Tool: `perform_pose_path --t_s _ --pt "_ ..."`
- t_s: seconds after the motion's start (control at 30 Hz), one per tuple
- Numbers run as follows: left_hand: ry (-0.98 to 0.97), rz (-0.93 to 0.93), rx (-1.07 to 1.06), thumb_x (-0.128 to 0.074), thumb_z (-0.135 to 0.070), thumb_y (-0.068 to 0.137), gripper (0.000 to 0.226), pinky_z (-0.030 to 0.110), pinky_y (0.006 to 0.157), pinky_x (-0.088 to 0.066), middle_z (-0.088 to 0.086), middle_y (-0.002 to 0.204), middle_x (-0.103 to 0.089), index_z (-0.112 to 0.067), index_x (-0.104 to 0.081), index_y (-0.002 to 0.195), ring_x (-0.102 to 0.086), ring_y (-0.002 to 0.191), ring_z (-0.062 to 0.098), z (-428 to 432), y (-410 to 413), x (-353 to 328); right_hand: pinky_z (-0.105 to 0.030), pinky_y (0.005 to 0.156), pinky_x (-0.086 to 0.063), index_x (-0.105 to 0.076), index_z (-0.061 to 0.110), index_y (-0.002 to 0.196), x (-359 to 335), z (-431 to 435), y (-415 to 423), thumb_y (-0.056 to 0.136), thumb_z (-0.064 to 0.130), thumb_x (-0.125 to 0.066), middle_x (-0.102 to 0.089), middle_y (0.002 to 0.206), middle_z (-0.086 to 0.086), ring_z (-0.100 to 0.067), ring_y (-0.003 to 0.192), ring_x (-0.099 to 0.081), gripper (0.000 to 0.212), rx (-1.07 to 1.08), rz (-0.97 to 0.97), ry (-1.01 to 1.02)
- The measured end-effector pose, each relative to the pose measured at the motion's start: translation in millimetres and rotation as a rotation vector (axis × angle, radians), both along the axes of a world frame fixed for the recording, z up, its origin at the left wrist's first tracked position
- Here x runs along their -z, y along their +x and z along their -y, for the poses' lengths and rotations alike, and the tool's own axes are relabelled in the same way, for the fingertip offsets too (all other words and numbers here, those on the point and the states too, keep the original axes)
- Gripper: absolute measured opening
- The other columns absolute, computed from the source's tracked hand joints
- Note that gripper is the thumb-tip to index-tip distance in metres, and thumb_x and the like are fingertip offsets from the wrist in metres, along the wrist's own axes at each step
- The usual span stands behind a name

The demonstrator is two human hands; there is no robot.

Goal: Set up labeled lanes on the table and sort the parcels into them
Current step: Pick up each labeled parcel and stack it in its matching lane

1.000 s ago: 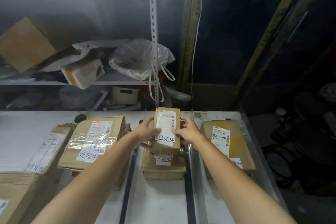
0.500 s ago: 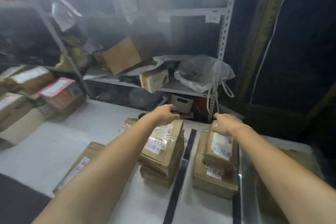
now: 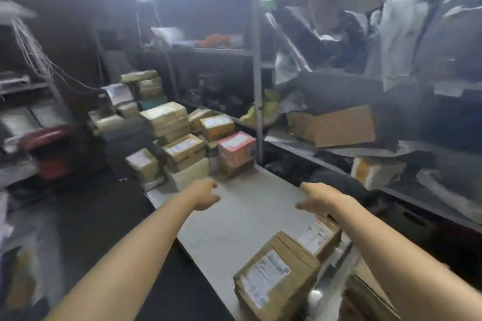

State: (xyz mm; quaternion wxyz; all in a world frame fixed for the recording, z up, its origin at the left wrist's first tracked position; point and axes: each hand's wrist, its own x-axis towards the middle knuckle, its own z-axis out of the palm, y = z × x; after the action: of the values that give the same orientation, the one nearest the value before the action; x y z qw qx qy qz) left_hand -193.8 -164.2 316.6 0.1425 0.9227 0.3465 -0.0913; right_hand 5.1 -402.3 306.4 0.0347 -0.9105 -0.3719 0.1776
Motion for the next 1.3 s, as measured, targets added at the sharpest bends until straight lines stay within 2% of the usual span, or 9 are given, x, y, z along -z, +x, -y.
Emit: perform_pose_path --t_s 0.13,0.27,0.37,0.53,0.7,0.8,0.93,1.1,1.3 --pt "-0.02 -0.007 -0.095 -0.051 -0.045 0.099 0.058 0.038 0.108 -0.042 0.004 0.154 -0.043 -0.024 -0.039 0.151 -0.046 0.136 0.026 -111.1 -71.0 2.7 -0.035 0.106 -0.042 -0.039 0.019 0.15 -4.2 -126.4 -47.4 0.095 0.045 -0.061 -0.046 0.152 -0.003 -0.023 0.136 -0.047 0.065 -0.072 0.0 0.002" --pt "-0.013 -0.001 -0.189 -0.052 -0.045 0.097 0.051 0.036 0.1 -0.047 0.003 0.146 -0.049 -0.03 -0.046 0.145 -0.052 0.126 0.024 -211.5 -135.9 -10.8 -0.035 0.095 -0.048 -0.048 0.021 0.141 -8.7 -244.9 -86.6 0.09 0.049 -0.062 -0.055 0.142 -0.002 -0.024 0.126 -0.052 0.059 -0.15 0.04 0.021" --pt "0.03 -0.004 -0.265 -0.051 -0.046 0.097 0.048 0.037 0.095 -0.05 0.002 0.14 -0.053 -0.031 -0.048 0.142 -0.057 0.117 0.024 -281.0 -168.9 -20.7 -0.031 0.087 -0.047 -0.05 0.023 0.138 -13.5 -316.2 -109.0 0.091 0.045 -0.065 -0.057 0.136 -0.002 -0.022 0.116 -0.055 0.055 -0.206 0.0 0.035" --pt "0.052 0.034 -0.34 -0.053 -0.048 0.095 0.052 0.036 0.099 -0.049 0.002 0.145 -0.052 -0.033 -0.047 0.145 -0.056 0.124 0.025 -377.1 -185.7 -23.6 -0.033 0.097 -0.046 -0.053 0.025 0.136 -22.3 -418.7 -110.7 0.092 0.037 -0.067 -0.058 0.138 -0.001 -0.022 0.124 -0.055 0.048 -0.25 0.003 0.045" --pt "0.054 0.027 -0.354 -0.053 -0.048 0.096 0.053 0.037 0.099 -0.048 0.003 0.146 -0.051 -0.033 -0.044 0.146 -0.055 0.125 0.026 -452.3 -161.8 -14.8 -0.037 0.112 -0.037 -0.042 0.024 0.148 -19.0 -513.9 -91.2 0.094 0.04 -0.063 -0.044 0.154 -0.003 -0.024 0.14 -0.043 0.061 -0.3 0.033 0.025" --pt "0.073 0.01 -0.348 -0.053 -0.048 0.096 0.053 0.038 0.1 -0.048 0.003 0.146 -0.051 -0.034 -0.044 0.146 -0.055 0.125 0.027 -494.0 -132.8 -10.9 -0.034 0.099 -0.045 -0.051 0.017 0.14 -12.9 -572.9 -68.1 0.091 0.043 -0.062 -0.052 0.144 -0.006 -0.025 0.128 -0.05 0.056 -0.3 0.073 0.063" --pt "0.087 -0.064 -0.318 -0.051 -0.048 0.098 0.053 0.04 0.102 -0.047 0.003 0.148 -0.049 -0.032 -0.042 0.148 -0.052 0.128 0.027 -548.3 -90.3 -19.4 -0.037 0.097 -0.05 -0.055 0.02 0.135 -9.7 -636.3 -35.9 0.087 0.045 -0.065 -0.056 0.138 -0.004 -0.025 0.12 -0.056 0.055 -0.294 0.013 0.116" --pt "0.126 -0.004 -0.277 -0.051 -0.048 0.098 0.051 0.042 0.102 -0.048 0.002 0.147 -0.05 -0.032 -0.045 0.146 -0.053 0.127 0.027 -624.3 -25.9 -41.7 -0.041 0.097 -0.052 -0.056 0.022 0.13 -11.1 -697.6 6.2 0.09 0.04 -0.061 -0.064 0.127 -0.002 -0.023 0.114 -0.061 0.043 -0.216 -0.063 0.205" --pt "0.122 0.112 -0.165 -0.053 -0.041 0.1 0.048 0.04 0.101 -0.047 0.005 0.145 -0.053 -0.027 -0.048 0.145 -0.053 0.129 0.028 -692.3 44.5 -43.2 -0.042 0.085 -0.057 -0.05 0.015 0.132 -4.6 -758.4 42.0 0.093 0.048 -0.057 -0.065 0.122 -0.007 -0.024 0.103 -0.064 0.051 0.022 -0.061 0.371"
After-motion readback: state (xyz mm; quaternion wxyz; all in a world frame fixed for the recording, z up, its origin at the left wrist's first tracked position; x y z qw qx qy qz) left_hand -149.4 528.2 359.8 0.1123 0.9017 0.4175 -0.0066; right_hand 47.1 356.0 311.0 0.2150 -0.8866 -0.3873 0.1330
